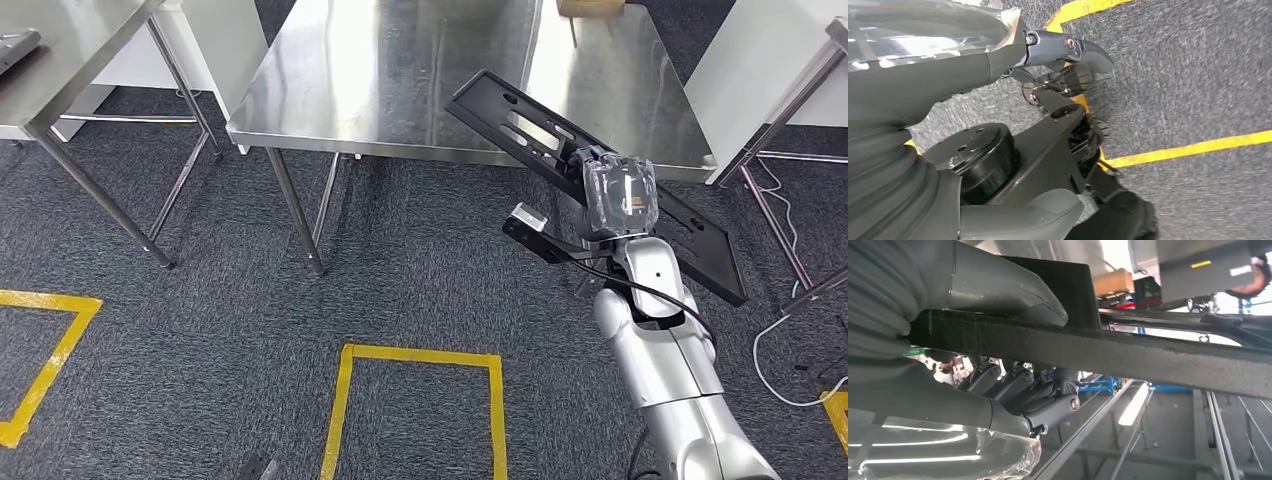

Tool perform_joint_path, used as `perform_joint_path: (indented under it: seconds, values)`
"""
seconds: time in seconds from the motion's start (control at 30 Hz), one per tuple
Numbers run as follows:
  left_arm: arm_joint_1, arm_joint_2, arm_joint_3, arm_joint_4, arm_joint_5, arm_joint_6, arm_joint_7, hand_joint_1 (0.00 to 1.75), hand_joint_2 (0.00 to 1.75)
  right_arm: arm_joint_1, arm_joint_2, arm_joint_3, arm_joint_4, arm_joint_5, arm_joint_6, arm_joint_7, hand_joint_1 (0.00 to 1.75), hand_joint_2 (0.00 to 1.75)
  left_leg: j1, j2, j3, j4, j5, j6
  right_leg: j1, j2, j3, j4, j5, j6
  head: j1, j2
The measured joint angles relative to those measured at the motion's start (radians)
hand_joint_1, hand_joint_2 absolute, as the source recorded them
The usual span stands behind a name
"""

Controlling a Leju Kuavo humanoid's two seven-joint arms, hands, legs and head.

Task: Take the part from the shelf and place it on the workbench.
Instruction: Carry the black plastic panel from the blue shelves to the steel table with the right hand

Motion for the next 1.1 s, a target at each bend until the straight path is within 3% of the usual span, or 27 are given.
perform_joint_path:
  seconds: [0.07, 0.1, 0.13, 0.27, 0.33, 0.4, 0.43, 0.47, 0.5, 0.57, 0.63, 0.77, 0.83, 0.93, 0.97, 1.0, 1.07, 1.1]
  values:
    - [-0.002, 0.000, 0.000, 0.000, -0.002, 0.000, 0.002, 0.00, 1.75, -0.005, 0.002, -0.007, 0.012, 0.004, 0.000, 0.001, 1.75, 1.75, 0.000, 0.000, 0.008, 0.004, -0.013, -0.013, -0.007, -0.012, 0.065, -0.144, 0.065, 0.019, 0.001, 0.000]
    - [-0.003, 0.000, 0.000, 0.000, -0.002, 0.000, 0.004, 0.00, 1.75, -0.008, 0.003, -0.010, 0.018, 0.006, 0.000, 0.002, 1.75, 1.75, -0.002, 0.001, 0.010, 0.007, -0.019, -0.020, -0.007, -0.015, 0.090, -0.196, 0.084, 0.018, 0.002, 0.000]
    - [-0.005, 0.001, 0.000, 0.000, -0.004, 0.000, 0.005, 0.00, 1.75, -0.011, 0.003, -0.012, 0.024, 0.008, 0.000, 0.003, 1.75, 1.75, -0.004, 0.001, 0.011, 0.008, -0.024, -0.026, -0.006, -0.017, 0.103, -0.223, 0.092, 0.012, 0.001, 0.000]
    - [-0.009, 0.001, 0.000, -0.001, -0.012, 0.000, 0.012, 0.00, 1.75, -0.020, 0.006, -0.022, 0.046, 0.028, 0.002, 0.006, 1.75, 1.75, 0.001, 0.004, 0.010, 0.022, -0.043, -0.042, -0.005, -0.006, 0.112, -0.227, 0.081, -0.027, -0.003, 0.000]
    - [-0.011, 0.001, 0.000, -0.001, -0.013, 0.000, 0.014, 0.00, 1.75, -0.027, 0.009, -0.028, 0.054, 0.034, 0.003, 0.006, 1.75, 1.75, 0.004, 0.003, -0.033, 0.114, -0.085, -0.048, -0.005, -0.002, 0.123, -0.228, 0.074, -0.042, -0.004, 0.000]
    - [-0.011, 0.001, 0.000, -0.001, -0.013, 0.000, 0.016, 0.00, 1.75, -0.030, 0.012, -0.029, 0.062, 0.037, 0.004, 0.007, 1.75, 1.75, 0.003, 0.003, -0.119, 0.258, -0.133, -0.050, 0.002, 0.001, 0.133, -0.228, 0.066, -0.053, -0.005, 0.000]
    - [-0.010, 0.001, 0.000, -0.001, -0.013, 0.000, 0.018, 0.00, 1.75, -0.030, 0.013, -0.029, 0.066, 0.037, 0.006, 0.007, 1.75, 1.75, 0.003, 0.003, -0.156, 0.304, -0.137, -0.047, 0.006, 0.004, 0.137, -0.228, 0.062, -0.058, -0.005, 0.000]
    - [-0.010, 0.001, 0.000, -0.001, -0.013, 0.000, 0.019, 0.00, 1.75, -0.029, 0.014, -0.029, 0.070, 0.037, 0.007, 0.007, 1.75, 1.75, 0.002, 0.003, -0.176, 0.311, -0.118, -0.042, 0.010, 0.006, 0.143, -0.228, 0.058, -0.062, -0.005, 0.000]
    - [-0.010, 0.001, 0.000, -0.001, -0.013, 0.000, 0.020, 0.00, 1.75, -0.030, 0.016, -0.030, 0.073, 0.037, 0.008, 0.007, 1.75, 1.75, -0.001, 0.002, -0.174, 0.276, -0.079, -0.035, 0.014, 0.009, 0.149, -0.228, 0.054, -0.064, -0.004, 0.000]
    - [-0.010, 0.003, 0.000, -0.001, -0.015, 0.000, 0.022, 0.00, 1.75, -0.032, 0.018, -0.031, 0.080, 0.035, 0.011, 0.007, 1.75, 1.75, -0.011, -0.001, -0.128, 0.135, 0.014, -0.010, 0.019, 0.013, 0.161, -0.229, 0.044, -0.066, -0.004, 0.000]
    - [-0.012, 0.006, 0.000, -0.001, -0.019, -0.002, 0.025, 0.00, 1.75, -0.040, 0.020, -0.035, 0.094, 0.032, 0.020, 0.008, 1.75, 1.75, -0.023, 0.000, -0.089, 0.040, 0.055, 0.009, 0.024, 0.017, 0.167, -0.229, 0.036, -0.060, -0.004, 0.000]
    - [-0.016, 0.007, 0.000, -0.002, -0.023, -0.004, 0.026, 0.00, 1.75, -0.066, 0.024, -0.053, 0.127, 0.030, 0.032, 0.019, 1.75, 1.75, -0.027, 0.005, -0.066, 0.005, 0.054, 0.018, 0.027, 0.015, 0.166, -0.227, 0.022, -0.045, -0.004, 0.000]
    - [-0.020, 0.005, 0.000, -0.003, -0.024, -0.004, 0.026, 0.00, 1.75, -0.088, 0.026, -0.060, 0.146, 0.031, 0.032, 0.021, 1.75, 1.75, -0.020, 0.007, -0.046, -0.015, 0.057, 0.020, 0.029, 0.008, 0.130, -0.157, -0.006, -0.044, -0.003, 0.000]
    - [-0.022, 0.002, 0.000, -0.003, -0.024, -0.002, 0.028, 0.00, 1.75, -0.106, 0.028, -0.065, 0.180, 0.032, 0.033, 0.022, 1.75, 1.75, -0.016, 0.006, -0.030, -0.020, 0.047, 0.021, 0.018, 0.004, 0.024, 0.020, -0.052, -0.036, -0.002, 0.000]
    - [-0.022, 0.000, 0.000, -0.003, -0.025, -0.001, 0.030, 0.00, 1.75, -0.106, 0.029, -0.065, 0.189, 0.033, 0.033, 0.022, 1.75, 1.75, -0.014, 0.005, -0.024, -0.019, 0.041, 0.018, 0.012, 0.004, 0.007, 0.035, -0.045, -0.027, -0.002, 0.000]
    - [-0.022, -0.001, 0.000, -0.003, -0.025, 0.000, 0.032, 0.00, 1.75, -0.106, 0.030, -0.066, 0.198, 0.035, 0.034, 0.023, 1.75, 1.75, -0.011, 0.003, -0.018, -0.017, 0.034, 0.014, 0.006, 0.003, 0.009, 0.011, -0.021, -0.013, -0.002, 0.000]
    - [-0.022, -0.002, 0.000, -0.003, -0.029, 0.000, 0.035, 0.00, 1.75, -0.110, 0.033, -0.069, 0.211, 0.038, 0.033, 0.024, 1.75, 1.75, -0.005, 0.002, -0.007, -0.007, 0.016, -0.001, -0.010, -0.006, 0.054, -0.117, 0.051, 0.018, -0.002, 0.000]
    - [-0.023, -0.001, 0.000, -0.003, -0.031, 0.000, 0.036, 0.00, 1.75, -0.113, 0.035, -0.070, 0.217, 0.039, 0.033, 0.025, 1.75, 1.75, -0.005, 0.001, -0.006, 0.003, 0.006, -0.009, -0.012, -0.008, 0.079, -0.174, 0.076, 0.026, -0.001, 0.000]
